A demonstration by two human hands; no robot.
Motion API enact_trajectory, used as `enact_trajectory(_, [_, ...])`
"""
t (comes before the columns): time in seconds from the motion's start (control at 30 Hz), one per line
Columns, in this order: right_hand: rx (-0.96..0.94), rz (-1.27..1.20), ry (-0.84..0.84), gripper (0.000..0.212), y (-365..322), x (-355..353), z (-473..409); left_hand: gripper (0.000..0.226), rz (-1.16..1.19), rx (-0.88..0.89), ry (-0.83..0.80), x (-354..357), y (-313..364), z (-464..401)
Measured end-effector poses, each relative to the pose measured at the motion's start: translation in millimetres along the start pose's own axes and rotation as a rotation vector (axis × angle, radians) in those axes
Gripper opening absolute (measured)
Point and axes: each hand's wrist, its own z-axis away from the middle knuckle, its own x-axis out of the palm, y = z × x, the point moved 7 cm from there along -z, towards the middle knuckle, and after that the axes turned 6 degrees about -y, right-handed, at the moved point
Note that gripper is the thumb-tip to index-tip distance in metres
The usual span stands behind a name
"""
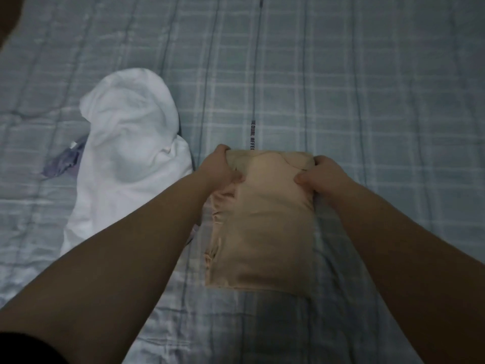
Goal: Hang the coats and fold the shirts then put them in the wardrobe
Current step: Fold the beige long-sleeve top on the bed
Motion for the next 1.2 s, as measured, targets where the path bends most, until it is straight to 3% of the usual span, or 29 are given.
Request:
enact_trajectory(0.07, [-0.066, -0.132, -0.022, 0.036, -0.7, -5.0, 8.7, 0.073, 0.101, -0.023, -0.039, -9.1, 0.5, 9.1])
enact_trajectory(0.2, [-0.281, -0.319, -0.101, 0.055, -5.4, -14.5, 52.0, 0.043, 0.433, 0.078, -0.086, -26.4, 2.9, 57.1])
enact_trajectory(0.27, [-0.398, -0.329, -0.126, 0.052, -4.2, -14.8, 81.7, 0.030, 0.510, 0.161, -0.081, -30.9, 3.4, 89.2])
enact_trajectory(0.4, [-0.540, -0.204, -0.064, 0.023, 11.7, -2.6, 139.6, 0.030, 0.471, 0.259, -0.100, -22.1, -8.6, 140.8])
enact_trajectory(0.5, [-0.646, 0.001, -0.119, 0.019, 24.7, 21.7, 168.1, 0.025, 0.460, 0.303, -0.143, -6.8, -21.0, 168.1])
enact_trajectory(0.57, [-0.656, 0.168, -0.219, 0.030, 39.2, 39.4, 176.7, 0.025, 0.345, 0.287, -0.200, 8.3, -22.5, 184.0])
enact_trajectory(0.67, [-0.644, 0.328, -0.270, 0.050, 61.5, 53.7, 181.0, 0.049, -0.148, 0.255, -0.167, 28.7, -35.1, 194.1])
enact_trajectory(0.73, [-0.707, 0.400, -0.255, 0.040, 73.9, 61.0, 182.0, 0.048, -0.269, 0.462, -0.135, 40.7, -31.7, 204.3])
enact_trajectory(0.8, [-0.824, 0.531, -0.208, 0.031, 86.1, 69.4, 181.4, 0.031, -0.340, 0.662, -0.124, 56.7, -40.5, 210.0])
enact_trajectory(0.87, [-0.932, 0.625, -0.150, 0.026, 97.6, 76.7, 179.4, 0.028, -0.427, 0.653, -0.130, 71.2, -49.4, 210.7])
enact_trajectory(0.97, [-0.922, 0.660, -0.084, 0.036, 103.0, 78.3, 172.8, 0.049, -0.411, 0.591, -0.147, 87.2, -54.4, 219.6])
enact_trajectory(1.03, [-0.861, 0.609, -0.058, 0.027, 102.2, 75.5, 167.9, 0.052, -0.343, 0.544, -0.111, 85.3, -55.7, 224.4])
enact_trajectory(1.1, [-0.727, 0.422, -0.052, 0.028, 97.0, 68.1, 167.3, 0.044, -0.265, 0.513, 0.017, 71.1, -50.1, 228.1])
enact_trajectory(1.2, [-0.653, 0.250, 0.144, 0.047, 74.2, 53.2, 179.6, 0.036, -0.191, 0.590, 0.257, 52.4, -23.9, 229.9])
